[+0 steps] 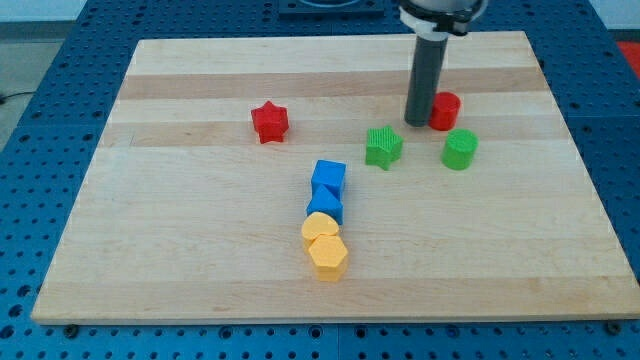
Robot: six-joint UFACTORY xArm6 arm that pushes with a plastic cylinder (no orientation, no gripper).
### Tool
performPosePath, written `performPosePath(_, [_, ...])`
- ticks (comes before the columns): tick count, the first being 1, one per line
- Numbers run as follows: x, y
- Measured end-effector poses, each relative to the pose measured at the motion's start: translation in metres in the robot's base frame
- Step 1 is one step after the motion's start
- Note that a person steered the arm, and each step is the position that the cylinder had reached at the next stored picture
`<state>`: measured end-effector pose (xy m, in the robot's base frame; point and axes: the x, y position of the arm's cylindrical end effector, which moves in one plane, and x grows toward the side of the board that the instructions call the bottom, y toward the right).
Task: Slide green star to the bottom of the green circle
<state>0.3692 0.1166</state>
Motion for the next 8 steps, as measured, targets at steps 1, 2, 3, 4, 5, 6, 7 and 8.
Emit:
performPosePath(1, [0.0, 0.013])
performPosePath(2, [-0.002, 0.022])
performPosePath(3, [-0.017, -0.006])
performPosePath(4, [0.003, -0.021])
performPosePath(5, [0.035, -0.039])
performPosePath(6, [0.034, -0.064])
performPosePath(7, [0.027, -0.081])
performPosePath(8, [0.027, -0.125])
